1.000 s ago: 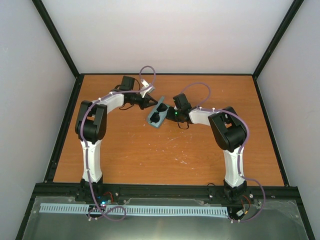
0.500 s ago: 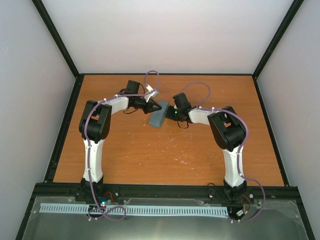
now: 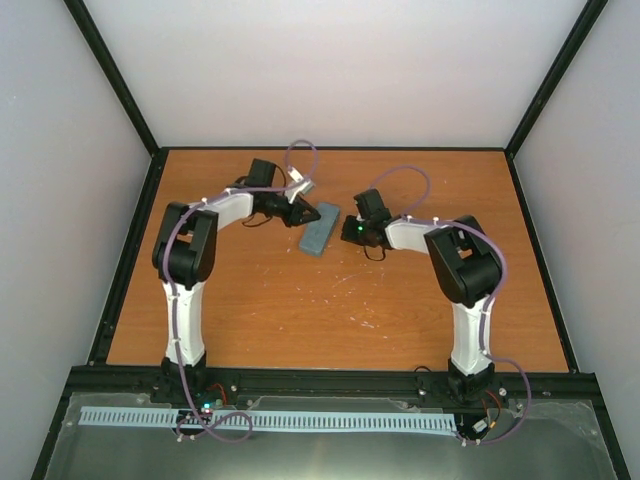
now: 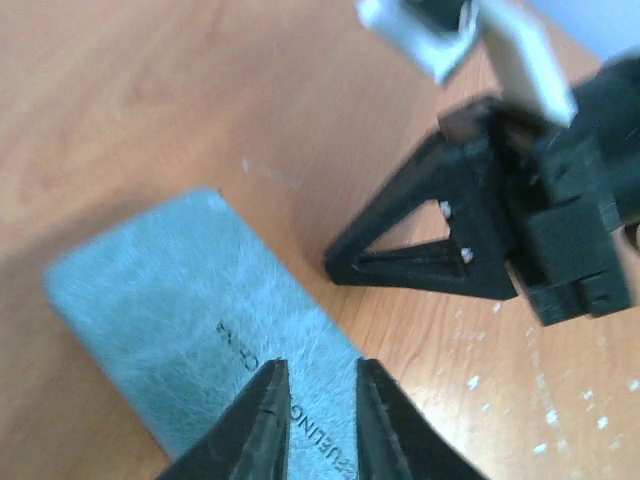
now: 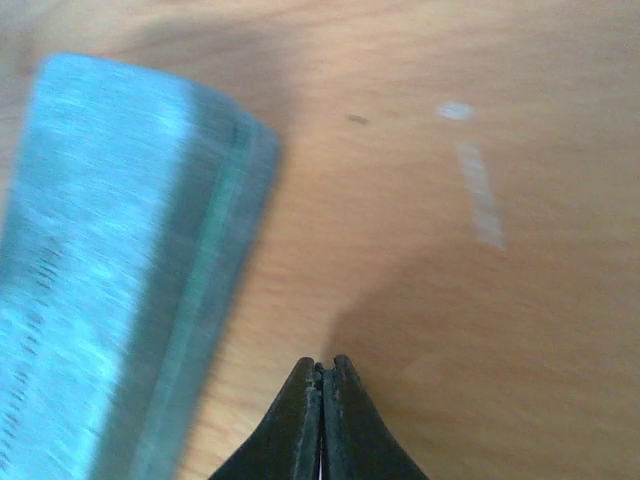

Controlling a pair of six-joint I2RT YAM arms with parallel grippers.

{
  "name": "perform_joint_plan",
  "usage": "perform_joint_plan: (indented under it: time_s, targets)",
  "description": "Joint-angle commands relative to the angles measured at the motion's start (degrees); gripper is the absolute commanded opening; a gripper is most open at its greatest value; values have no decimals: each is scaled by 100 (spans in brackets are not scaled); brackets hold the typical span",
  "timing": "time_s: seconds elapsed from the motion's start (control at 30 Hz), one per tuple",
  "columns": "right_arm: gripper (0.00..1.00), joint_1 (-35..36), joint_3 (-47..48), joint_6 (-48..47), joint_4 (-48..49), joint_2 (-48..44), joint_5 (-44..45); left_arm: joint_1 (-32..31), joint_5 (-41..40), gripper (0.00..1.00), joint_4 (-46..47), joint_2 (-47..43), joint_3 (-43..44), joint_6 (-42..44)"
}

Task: Organize the sunglasses
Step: Close the sunglasses case at the center of the board, then reset both arms

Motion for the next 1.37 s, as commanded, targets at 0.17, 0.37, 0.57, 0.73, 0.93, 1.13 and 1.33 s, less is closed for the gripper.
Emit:
perform_joint_plan:
  time_s: [0.17,0.37,0.57,0.73,0.93,1.13,1.33]
  targets:
    - [23,-417,-1077,-953,-1183,-2144,1457,1006,107,100,248,-1685,684,-169]
    - [97,-606,-1952,-979,-979,-3710,1890,1643,-905,100,753,-2372,-65,-983]
    - [100,-680,-2640,-744,-892,-4738,2633,2247,-1587,100,1250,-2830,-1267,-1875]
    - [100,-690,-2529,-495,-1595,-4760,2647,2319,-2008,100,1293,-3264,-2167,-1641]
    - [100,-691,-2719,88,-1589,-4907,2618,2316,-2301,100,1430,-3629,-2906,-1476]
    - [100,-689,-2780,670,-1781,-4962,3037,2328,-2434,100,1549,-3808,-3265,-1465]
    - [100,-689,-2545,667,-2161,-4717,3220,2330,-2397,100,1625,-3760,-3367,-1526]
